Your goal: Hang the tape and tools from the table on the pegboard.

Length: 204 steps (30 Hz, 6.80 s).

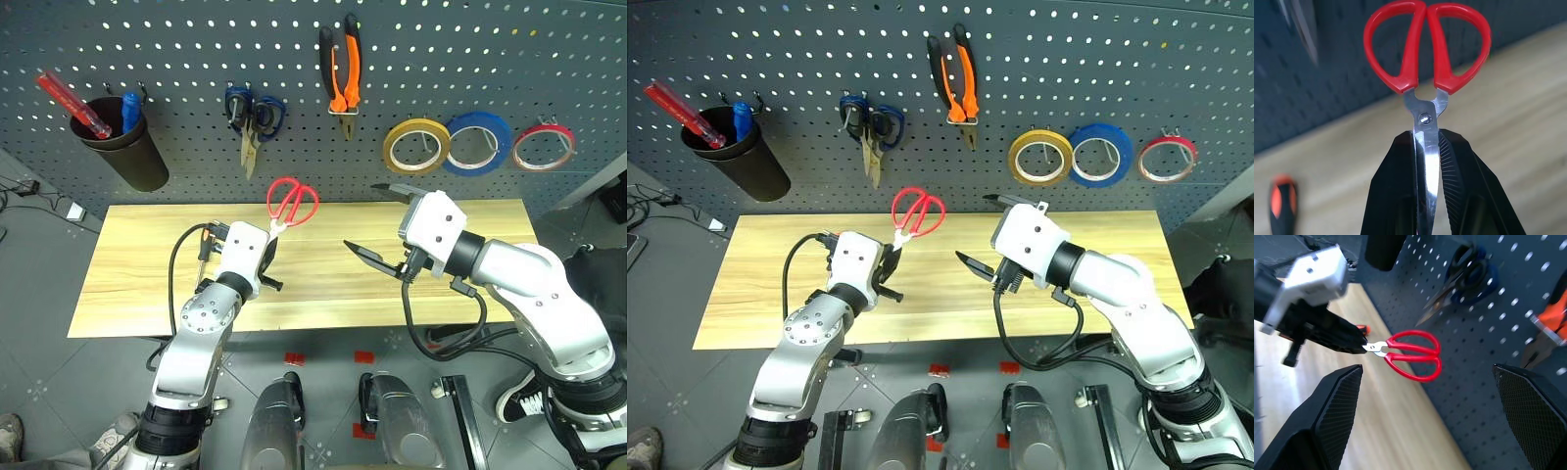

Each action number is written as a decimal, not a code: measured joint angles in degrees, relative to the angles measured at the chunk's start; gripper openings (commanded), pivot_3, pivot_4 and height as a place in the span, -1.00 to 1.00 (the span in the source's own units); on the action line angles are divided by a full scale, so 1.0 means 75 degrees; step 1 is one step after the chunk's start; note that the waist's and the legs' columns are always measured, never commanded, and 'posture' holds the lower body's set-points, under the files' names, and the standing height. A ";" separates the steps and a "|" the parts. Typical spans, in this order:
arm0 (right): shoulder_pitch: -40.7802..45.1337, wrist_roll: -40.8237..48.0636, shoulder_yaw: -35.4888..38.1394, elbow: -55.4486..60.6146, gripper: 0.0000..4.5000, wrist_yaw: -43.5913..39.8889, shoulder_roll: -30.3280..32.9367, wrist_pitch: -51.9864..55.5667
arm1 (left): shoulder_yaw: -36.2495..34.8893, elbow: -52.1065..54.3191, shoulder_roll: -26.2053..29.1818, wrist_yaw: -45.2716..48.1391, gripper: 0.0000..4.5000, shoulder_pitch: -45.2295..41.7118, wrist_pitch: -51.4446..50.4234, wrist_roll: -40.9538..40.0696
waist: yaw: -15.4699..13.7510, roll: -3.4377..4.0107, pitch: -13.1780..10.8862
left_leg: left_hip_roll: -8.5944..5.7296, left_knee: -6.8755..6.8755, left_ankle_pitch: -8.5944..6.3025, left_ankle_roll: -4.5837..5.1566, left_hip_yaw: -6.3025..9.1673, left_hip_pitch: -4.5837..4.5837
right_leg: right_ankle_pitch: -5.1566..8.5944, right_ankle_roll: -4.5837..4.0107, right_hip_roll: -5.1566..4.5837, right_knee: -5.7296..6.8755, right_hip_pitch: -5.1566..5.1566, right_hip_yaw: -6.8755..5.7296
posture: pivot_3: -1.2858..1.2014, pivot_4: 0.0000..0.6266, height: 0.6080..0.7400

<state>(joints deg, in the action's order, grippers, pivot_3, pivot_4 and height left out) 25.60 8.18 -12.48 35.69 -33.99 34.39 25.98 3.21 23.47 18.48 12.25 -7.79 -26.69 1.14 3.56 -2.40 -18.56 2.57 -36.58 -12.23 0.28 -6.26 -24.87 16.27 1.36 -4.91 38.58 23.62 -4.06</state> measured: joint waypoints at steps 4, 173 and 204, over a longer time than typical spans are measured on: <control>-0.0080 -0.0233 -0.0010 -0.0022 1.00 -0.0024 0.0000 -0.0303 | 0.0108 0.0279 0.0024 -0.0075 -0.84 0.0285 0.0613 0.0330 | 0.0013 0.0000 0.0000 | 0.0000 -0.0005 -0.0001 0.0002 0.0001 0.0000 | 0.0000 0.0000 0.0001 0.0003 -0.0001 -0.0002 | -0.14 0.02 1.00; 0.2699 0.2350 -0.0052 -0.1174 1.00 0.0289 -0.2438 0.3303 | -0.4352 -0.4611 0.4934 0.4090 -0.73 -0.5054 -0.0149 -0.4813 | 0.0192 -0.0212 0.0202 | -0.0001 -0.0065 0.0012 -0.0011 0.0027 -0.0093 | 0.0002 -0.0012 0.0005 0.0068 0.0072 -0.0073 | -0.11 -0.47 1.00; 0.3050 0.2378 0.0028 -0.1237 1.00 0.0728 -0.2797 0.3343 | -0.3425 -0.7503 0.3175 0.1651 0.65 -0.5114 0.5108 -0.2091 | 0.0383 -0.0204 0.0497 | 0.0005 -0.0200 0.0017 0.0011 0.0051 -0.0103 | -0.0017 -0.0021 0.0001 0.0200 0.0070 -0.0071 | -0.14 -0.47 1.00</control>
<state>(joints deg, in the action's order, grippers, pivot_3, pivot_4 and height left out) 48.48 26.01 -12.27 26.41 -28.53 13.42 51.06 -22.47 -32.80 42.29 24.64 -46.14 11.62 -14.54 6.43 -3.93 -14.83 2.61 -38.08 -12.10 0.36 -5.88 -25.64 16.14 1.21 -4.90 40.08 24.15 -4.59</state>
